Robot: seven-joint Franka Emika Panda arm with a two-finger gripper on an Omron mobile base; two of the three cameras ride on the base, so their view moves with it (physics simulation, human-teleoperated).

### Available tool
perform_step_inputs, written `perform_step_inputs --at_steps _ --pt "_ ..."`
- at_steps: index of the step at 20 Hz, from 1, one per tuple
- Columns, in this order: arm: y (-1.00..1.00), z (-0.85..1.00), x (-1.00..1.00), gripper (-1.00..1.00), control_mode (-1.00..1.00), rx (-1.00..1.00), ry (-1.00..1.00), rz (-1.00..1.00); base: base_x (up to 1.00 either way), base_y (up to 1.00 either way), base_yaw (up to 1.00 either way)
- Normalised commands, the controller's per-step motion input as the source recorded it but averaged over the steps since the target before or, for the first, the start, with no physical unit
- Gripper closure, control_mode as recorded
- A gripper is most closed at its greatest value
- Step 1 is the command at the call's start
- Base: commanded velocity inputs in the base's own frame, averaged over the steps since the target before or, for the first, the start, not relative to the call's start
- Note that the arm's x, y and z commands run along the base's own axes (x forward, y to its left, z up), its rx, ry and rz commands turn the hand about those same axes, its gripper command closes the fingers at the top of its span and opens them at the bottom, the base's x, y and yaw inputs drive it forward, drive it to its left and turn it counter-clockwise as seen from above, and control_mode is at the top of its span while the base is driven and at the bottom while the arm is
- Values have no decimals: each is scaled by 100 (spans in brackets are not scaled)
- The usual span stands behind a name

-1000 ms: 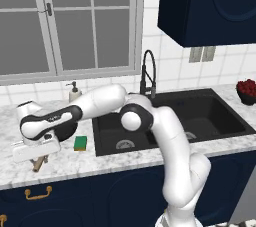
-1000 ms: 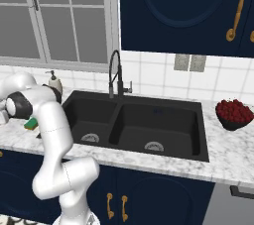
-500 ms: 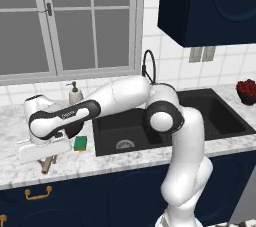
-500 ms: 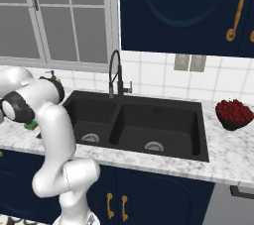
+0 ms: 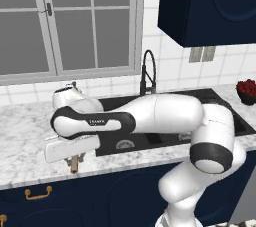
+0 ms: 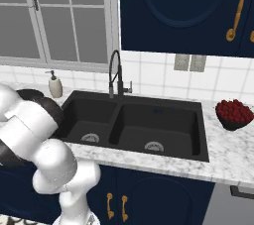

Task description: Pick the pan and sponge and place them into the sink. Then turn on the water.

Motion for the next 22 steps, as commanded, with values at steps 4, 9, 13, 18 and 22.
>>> perform_step_inputs --at_steps 4,9,13,18,22 --pt "-83 43 0 100 -100 0 11 12 0 0 0" --pt "-84 33 0 100 -100 0 13 17 0 0 0" --pt "-80 11 0 100 -100 0 4 15 0 0 0" --pt "-71 13 0 100 -100 0 5 16 0 0 0" --pt "-72 3 0 100 -100 2 1 25 0 0 0"
